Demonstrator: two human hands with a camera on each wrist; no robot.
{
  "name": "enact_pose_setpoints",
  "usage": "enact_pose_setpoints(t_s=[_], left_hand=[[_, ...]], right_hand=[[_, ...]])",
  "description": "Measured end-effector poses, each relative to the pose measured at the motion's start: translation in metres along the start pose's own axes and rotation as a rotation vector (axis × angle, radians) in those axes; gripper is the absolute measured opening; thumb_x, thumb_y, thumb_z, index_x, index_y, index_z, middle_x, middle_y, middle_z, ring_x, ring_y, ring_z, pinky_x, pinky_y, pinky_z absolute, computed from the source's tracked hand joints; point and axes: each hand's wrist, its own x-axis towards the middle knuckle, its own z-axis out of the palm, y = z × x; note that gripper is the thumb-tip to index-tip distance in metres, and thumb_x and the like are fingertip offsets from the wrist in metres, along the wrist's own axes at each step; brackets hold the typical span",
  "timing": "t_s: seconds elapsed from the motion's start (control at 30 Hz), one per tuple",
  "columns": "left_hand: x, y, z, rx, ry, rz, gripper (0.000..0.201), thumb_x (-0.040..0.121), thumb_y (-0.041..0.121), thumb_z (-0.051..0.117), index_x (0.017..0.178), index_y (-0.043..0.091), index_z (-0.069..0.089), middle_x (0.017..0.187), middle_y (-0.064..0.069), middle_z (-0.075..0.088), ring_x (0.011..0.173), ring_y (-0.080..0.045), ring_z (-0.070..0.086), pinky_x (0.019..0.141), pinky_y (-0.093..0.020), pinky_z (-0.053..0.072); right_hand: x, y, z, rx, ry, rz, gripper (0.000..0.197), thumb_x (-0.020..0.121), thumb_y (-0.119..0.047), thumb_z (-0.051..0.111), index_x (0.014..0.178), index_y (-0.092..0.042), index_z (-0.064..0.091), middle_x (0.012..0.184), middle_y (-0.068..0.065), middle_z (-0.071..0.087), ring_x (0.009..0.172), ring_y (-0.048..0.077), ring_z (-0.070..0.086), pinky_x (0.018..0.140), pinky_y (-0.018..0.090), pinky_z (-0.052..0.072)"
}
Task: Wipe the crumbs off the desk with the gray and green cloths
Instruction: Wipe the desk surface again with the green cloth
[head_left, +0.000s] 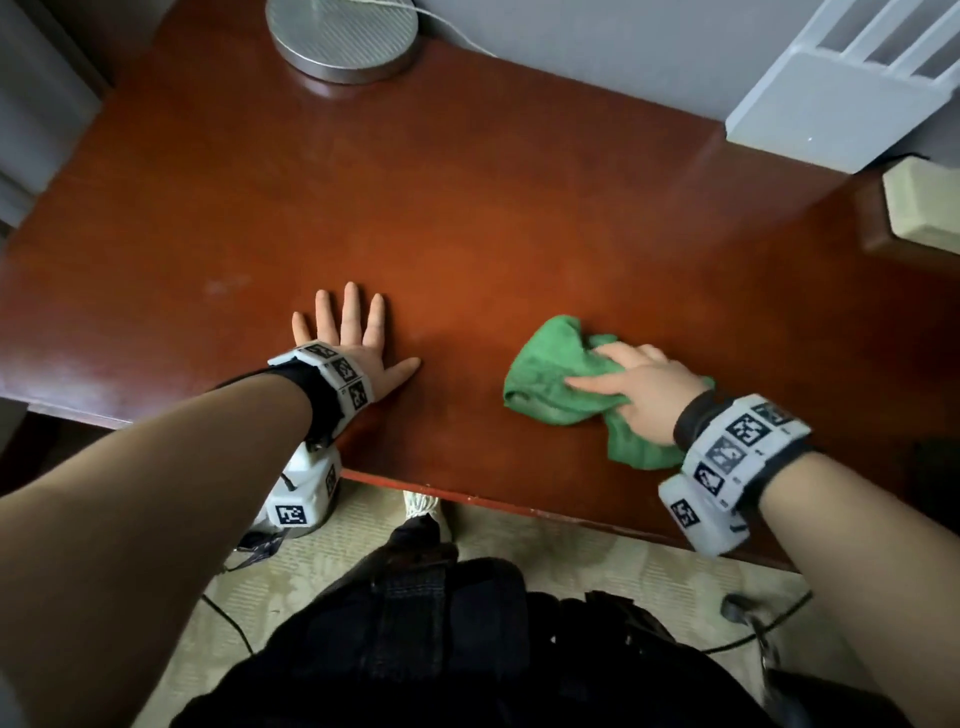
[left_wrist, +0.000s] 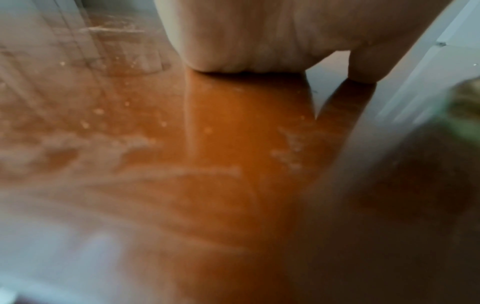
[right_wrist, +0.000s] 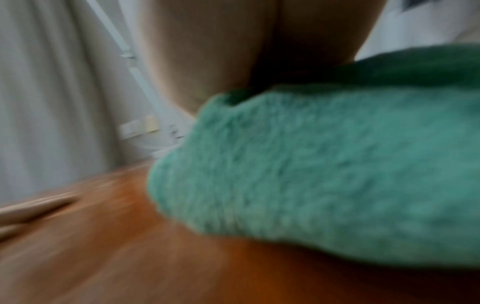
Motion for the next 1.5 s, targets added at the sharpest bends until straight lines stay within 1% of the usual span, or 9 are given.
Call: enact_pose_setpoints(t_s=[0.17,0.23,0.53,0.67,0.77,1.03,1.1,1.3,1.5], left_hand=[[0.002,-0.001,0.001,-0.010,0.012,0.003,0.089,0.084,0.073,0.023,0.147,0.025,-0.016,0.154,-0.003,-0.025,0.142,-0.033,-0.018,0.114,-0.053,-0.005],[0.001,0.000,0.002,-0.010,0.019,0.002,0.089,0.084,0.073,0.024,0.147,0.026,-0.015,0.154,-0.002,-0.024,0.142,-0.033,-0.018,0.114,-0.053,-0.004],[-0.006,0.001,0.002,-0.003,0.054,-0.004,0.087,0.084,0.073,0.022,0.148,0.026,-0.014,0.155,-0.002,-0.023,0.143,-0.033,-0.016,0.115,-0.052,-0.003],[-0.013,0.005,0.010,-0.028,0.107,0.009,0.082,0.088,0.068,0.023,0.149,0.025,-0.009,0.156,-0.004,-0.018,0.144,-0.031,-0.013,0.116,-0.051,-0.001],[-0.024,0.006,0.020,-0.022,0.078,0.020,0.080,0.088,0.067,0.024,0.149,0.026,-0.009,0.156,-0.004,-0.018,0.144,-0.030,-0.013,0.116,-0.048,-0.002],[-0.043,0.024,0.036,-0.033,0.039,-0.008,0.085,0.086,0.070,0.022,0.148,0.023,-0.013,0.155,-0.006,-0.020,0.142,-0.034,-0.015,0.114,-0.053,-0.003],[-0.044,0.025,0.035,-0.035,0.044,-0.006,0.089,0.084,0.073,0.024,0.148,0.023,-0.013,0.155,-0.006,-0.021,0.142,-0.034,-0.016,0.114,-0.053,-0.003],[-0.046,0.023,0.034,-0.024,0.039,-0.003,0.106,0.074,0.082,0.032,0.147,0.023,-0.015,0.155,-0.005,-0.022,0.142,-0.034,-0.016,0.114,-0.054,-0.002],[-0.047,0.022,0.033,-0.022,0.026,0.005,0.111,0.070,0.085,0.035,0.147,0.024,-0.017,0.154,-0.004,-0.024,0.142,-0.034,-0.017,0.114,-0.055,-0.002]], right_hand=[[0.015,0.027,-0.007,0.221,0.182,0.613,0.055,0.095,-0.019,0.041,0.142,-0.046,0.028,0.153,-0.001,0.012,0.126,0.034,0.029,0.107,0.044,0.030],[0.013,0.015,-0.003,0.248,0.131,0.698,0.054,0.095,-0.020,0.042,0.142,-0.044,0.027,0.152,0.001,0.012,0.128,0.034,0.026,0.106,0.045,0.028],[-0.057,-0.024,0.036,-0.019,-0.010,0.054,0.066,0.092,-0.007,0.037,0.141,-0.051,0.025,0.154,-0.007,0.012,0.132,0.027,0.022,0.109,0.038,0.024],[-0.061,0.028,0.034,0.127,0.148,0.564,0.061,0.095,-0.014,0.039,0.142,-0.049,0.022,0.155,-0.002,0.012,0.128,0.034,0.027,0.107,0.043,0.030],[-0.070,0.029,0.046,0.330,0.029,0.882,0.062,0.094,-0.017,0.042,0.144,-0.046,0.020,0.153,-0.003,0.005,0.130,0.035,0.023,0.108,0.047,0.028],[-0.095,-0.060,0.085,0.101,0.147,0.239,0.065,0.090,-0.011,0.040,0.142,-0.047,0.024,0.152,-0.002,0.014,0.127,0.031,0.024,0.106,0.040,0.026],[-0.090,-0.042,0.079,0.118,0.165,0.259,0.066,0.090,-0.009,0.040,0.141,-0.049,0.026,0.153,-0.001,0.016,0.126,0.032,0.028,0.105,0.039,0.030],[-0.086,0.003,0.066,0.288,0.095,0.906,0.060,0.092,-0.021,0.046,0.144,-0.040,0.023,0.152,0.003,0.010,0.130,0.035,0.023,0.106,0.045,0.030],[-0.075,-0.077,0.076,0.141,0.222,0.430,0.063,0.087,-0.017,0.048,0.142,-0.041,0.029,0.147,0.003,0.021,0.123,0.034,0.029,0.099,0.042,0.032]])
